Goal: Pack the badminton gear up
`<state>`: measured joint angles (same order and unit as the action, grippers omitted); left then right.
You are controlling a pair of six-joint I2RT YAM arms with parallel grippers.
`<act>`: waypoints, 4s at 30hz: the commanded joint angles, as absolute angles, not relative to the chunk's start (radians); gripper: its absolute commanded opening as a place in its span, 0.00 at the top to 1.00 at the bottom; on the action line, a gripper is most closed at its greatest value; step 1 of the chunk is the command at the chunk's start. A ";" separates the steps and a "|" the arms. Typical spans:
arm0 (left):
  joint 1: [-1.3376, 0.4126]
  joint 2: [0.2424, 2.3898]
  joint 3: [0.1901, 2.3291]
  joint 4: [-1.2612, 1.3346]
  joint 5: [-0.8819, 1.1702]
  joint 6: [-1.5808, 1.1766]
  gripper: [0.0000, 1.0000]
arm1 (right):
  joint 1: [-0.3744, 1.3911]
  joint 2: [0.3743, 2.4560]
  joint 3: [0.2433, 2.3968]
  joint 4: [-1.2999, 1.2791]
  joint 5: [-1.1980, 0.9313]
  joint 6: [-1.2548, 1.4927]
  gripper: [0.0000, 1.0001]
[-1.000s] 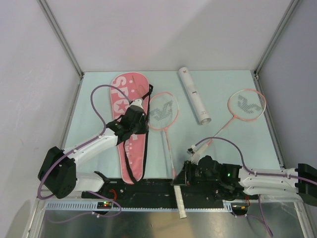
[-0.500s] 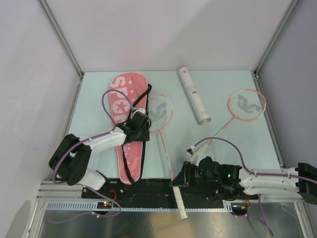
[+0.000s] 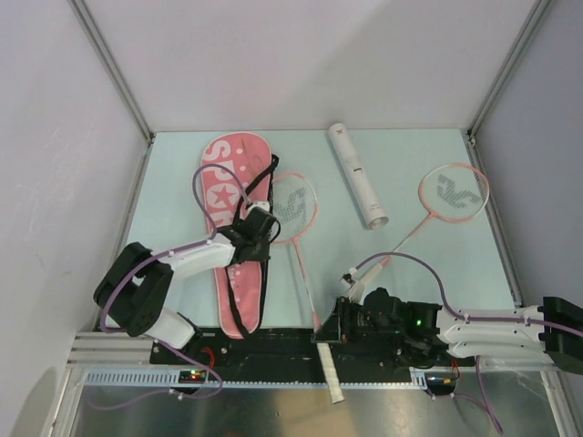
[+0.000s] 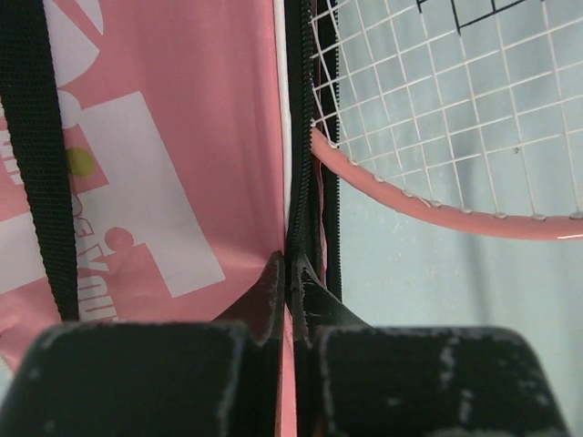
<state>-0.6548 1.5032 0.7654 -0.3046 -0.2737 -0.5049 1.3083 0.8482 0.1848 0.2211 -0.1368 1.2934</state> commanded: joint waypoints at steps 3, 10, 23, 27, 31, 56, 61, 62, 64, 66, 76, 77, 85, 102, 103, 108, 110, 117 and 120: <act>-0.665 1.360 0.769 -0.300 -0.219 -0.516 1.00 | 1.313 0.851 0.203 0.375 -0.163 1.224 1.00; -0.671 1.240 0.768 -0.299 -0.142 -0.510 1.00 | 1.305 0.939 0.241 0.434 -0.313 1.190 1.00; -0.691 1.107 0.702 -0.279 -0.035 -0.538 1.00 | 1.093 1.114 0.406 0.415 -0.378 1.090 1.00; -0.692 1.052 0.648 -0.214 0.026 -0.617 1.00 | 1.008 1.263 0.503 0.436 -0.399 1.020 1.00; -0.695 1.000 0.585 -0.151 0.065 -0.697 1.00 | 0.966 1.430 0.631 0.439 -0.419 0.947 1.00; -0.695 0.855 0.479 -0.102 0.039 -0.853 1.00 | 0.949 1.801 0.824 0.592 -0.250 0.975 1.00; -0.695 0.860 0.474 -0.079 0.028 -0.875 1.00 | 0.995 1.836 0.833 0.586 -0.118 1.005 0.99; -0.695 0.863 0.477 -0.077 0.023 -0.876 1.00 | 1.001 1.843 0.833 0.585 -0.094 1.017 0.98; -0.695 0.870 0.479 -0.076 0.011 -0.867 1.00 | 1.010 1.856 0.833 0.591 -0.072 1.032 0.93; -0.695 0.881 0.479 -0.079 -0.017 -0.848 1.00 | 1.016 1.861 0.833 0.600 -0.084 1.037 0.88; -0.689 0.934 0.525 -0.138 -0.114 -0.735 1.00 | 1.007 1.608 0.855 0.098 0.004 0.956 0.41; -0.688 0.932 0.527 -0.141 -0.124 -0.730 1.00 | 1.005 1.565 0.851 0.052 0.037 0.964 0.40; -0.679 0.913 0.522 -0.146 -0.151 -0.718 1.00 | 0.998 1.298 0.847 -0.425 0.307 1.214 0.38; -0.679 0.892 0.527 -0.144 -0.103 -0.661 1.00 | 0.749 1.217 0.787 -0.861 0.468 1.490 0.37; -0.679 0.892 0.527 -0.144 -0.099 -0.660 1.00 | 0.736 1.222 0.782 -0.847 0.470 1.487 0.37; -0.678 0.892 0.527 -0.145 -0.084 -0.661 1.00 | 0.675 1.261 0.756 -0.779 0.462 1.451 0.37; -0.679 0.891 0.528 -0.145 -0.081 -0.659 1.00 | 0.658 1.277 0.752 -0.755 0.455 1.443 0.37; -0.678 0.880 0.526 -0.146 -0.078 -0.654 1.00 | 0.616 1.356 0.743 -0.702 0.411 1.439 0.37; -0.677 0.874 0.526 -0.146 -0.080 -0.651 1.00 | 0.608 1.391 0.736 -0.669 0.388 1.436 0.37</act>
